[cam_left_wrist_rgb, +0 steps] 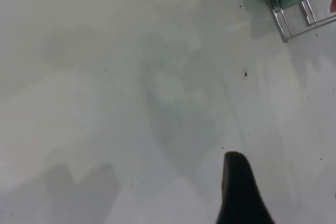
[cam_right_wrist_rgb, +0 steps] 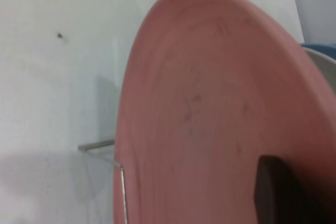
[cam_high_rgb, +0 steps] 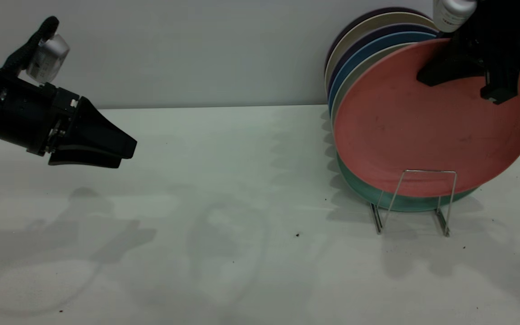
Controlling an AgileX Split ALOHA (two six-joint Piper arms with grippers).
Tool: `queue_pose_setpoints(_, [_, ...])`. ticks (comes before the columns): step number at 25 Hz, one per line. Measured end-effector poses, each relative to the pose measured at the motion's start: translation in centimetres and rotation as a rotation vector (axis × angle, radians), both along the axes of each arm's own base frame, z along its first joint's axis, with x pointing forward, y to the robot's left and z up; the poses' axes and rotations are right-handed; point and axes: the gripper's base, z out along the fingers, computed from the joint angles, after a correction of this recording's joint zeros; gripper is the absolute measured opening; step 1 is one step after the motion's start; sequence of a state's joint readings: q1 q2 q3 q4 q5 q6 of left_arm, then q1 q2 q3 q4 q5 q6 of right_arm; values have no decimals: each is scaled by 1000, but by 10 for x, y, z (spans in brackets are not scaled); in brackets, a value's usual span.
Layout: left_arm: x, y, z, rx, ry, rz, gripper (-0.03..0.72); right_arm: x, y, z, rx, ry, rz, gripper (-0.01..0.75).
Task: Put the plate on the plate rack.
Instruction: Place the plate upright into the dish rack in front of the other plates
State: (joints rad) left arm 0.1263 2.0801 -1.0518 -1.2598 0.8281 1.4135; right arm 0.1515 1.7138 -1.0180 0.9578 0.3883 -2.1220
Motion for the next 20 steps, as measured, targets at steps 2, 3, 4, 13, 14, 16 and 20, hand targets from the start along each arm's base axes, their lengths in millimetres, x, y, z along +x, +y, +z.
queue_pose_setpoints(2, [0, 0, 0, 0, 0, 0, 467, 0, 0, 0, 2, 1, -1, 114])
queue_pose_setpoints(3, [0, 0, 0, 0, 0, 0, 467, 0, 0, 0, 3, 2, 1, 118])
queue_pose_setpoints(4, [0, 0, 0, 0, 0, 0, 467, 0, 0, 0, 4, 3, 2, 123])
queue_pose_setpoints(13, [0, 0, 0, 2, -1, 2, 467, -2, 1, 0, 11, 15, 15, 242])
queue_pose_setpoints(14, [0, 0, 0, 2, -1, 2, 467, -2, 2, 0, 12, 17, 17, 251])
queue_pose_setpoints(16, [0, 0, 0, 3, -1, 2, 467, -2, 2, -1, 15, 23, 23, 258])
queue_pose_setpoints(20, [0, 0, 0, 3, -1, 2, 467, -5, 4, -1, 28, 45, 45, 259])
